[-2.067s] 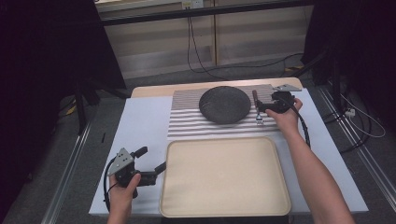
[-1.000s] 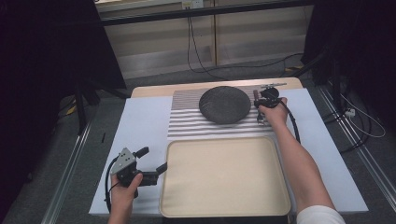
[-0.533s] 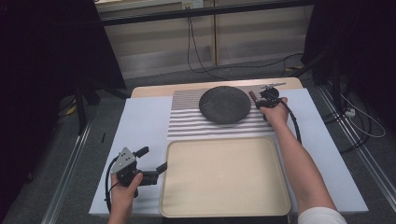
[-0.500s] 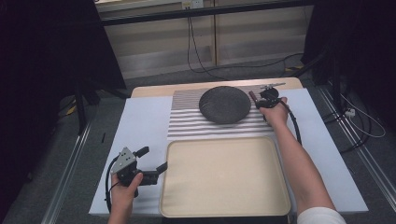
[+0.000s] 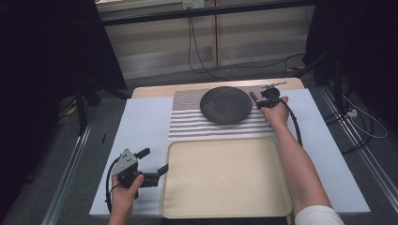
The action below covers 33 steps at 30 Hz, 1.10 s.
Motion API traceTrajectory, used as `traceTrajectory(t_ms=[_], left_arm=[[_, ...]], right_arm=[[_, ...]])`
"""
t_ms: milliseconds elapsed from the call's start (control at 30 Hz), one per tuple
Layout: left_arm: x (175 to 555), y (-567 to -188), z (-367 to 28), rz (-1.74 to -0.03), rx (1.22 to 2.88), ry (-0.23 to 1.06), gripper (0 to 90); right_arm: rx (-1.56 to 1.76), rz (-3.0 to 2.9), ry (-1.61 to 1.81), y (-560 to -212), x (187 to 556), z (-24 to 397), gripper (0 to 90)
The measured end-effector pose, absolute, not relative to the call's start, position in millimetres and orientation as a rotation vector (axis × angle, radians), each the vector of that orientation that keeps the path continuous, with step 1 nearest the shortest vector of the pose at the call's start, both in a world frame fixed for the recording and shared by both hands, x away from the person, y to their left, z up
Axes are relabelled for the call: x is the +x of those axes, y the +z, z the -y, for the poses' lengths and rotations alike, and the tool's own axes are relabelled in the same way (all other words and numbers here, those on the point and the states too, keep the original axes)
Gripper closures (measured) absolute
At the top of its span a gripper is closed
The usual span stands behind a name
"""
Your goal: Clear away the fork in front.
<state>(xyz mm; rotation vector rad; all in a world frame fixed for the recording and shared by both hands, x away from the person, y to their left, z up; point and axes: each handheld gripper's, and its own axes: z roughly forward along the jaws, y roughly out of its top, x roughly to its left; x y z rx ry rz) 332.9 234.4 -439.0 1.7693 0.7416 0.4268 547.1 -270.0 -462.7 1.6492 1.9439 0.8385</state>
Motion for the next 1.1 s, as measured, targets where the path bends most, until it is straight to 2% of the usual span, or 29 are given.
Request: traceTrajectory(t_ms=[600,1100], left_arm=[[333,-440,-239,-0.758,1.756,0.428,3.2],[334,-439,-240,-0.759,1.742,0.437,3.3]], right_arm=[[1.701,-1.941,0.875,-458,547,276,78.3],[1.648,-1.926,0.991,-430,529,282,78.4]])
